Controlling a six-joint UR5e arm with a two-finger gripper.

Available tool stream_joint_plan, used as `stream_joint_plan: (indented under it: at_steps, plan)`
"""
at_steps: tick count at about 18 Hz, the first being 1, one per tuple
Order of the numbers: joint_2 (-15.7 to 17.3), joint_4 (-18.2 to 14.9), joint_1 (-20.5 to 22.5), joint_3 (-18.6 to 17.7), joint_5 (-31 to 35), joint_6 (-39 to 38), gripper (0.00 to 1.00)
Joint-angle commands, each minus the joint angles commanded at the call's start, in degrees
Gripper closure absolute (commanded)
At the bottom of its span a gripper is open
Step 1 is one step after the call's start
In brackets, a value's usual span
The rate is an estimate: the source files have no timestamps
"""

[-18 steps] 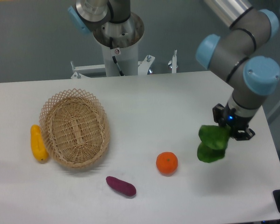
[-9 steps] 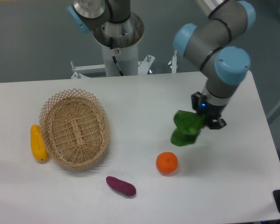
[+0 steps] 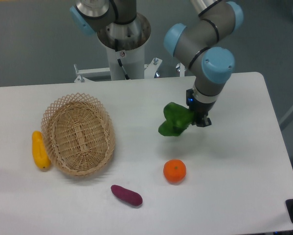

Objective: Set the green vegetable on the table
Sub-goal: 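Carry the held bok choy toward the basket, above the orange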

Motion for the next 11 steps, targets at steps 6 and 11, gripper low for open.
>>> stream_joint_plan:
  at_steps: [6,11]
  plan:
    - [3.34,-0.09,1.15,-5.80,0.26,5.81,0.83]
    - [6.33,-0.09,0.45,-8.09,0.35,6.17,0.56]
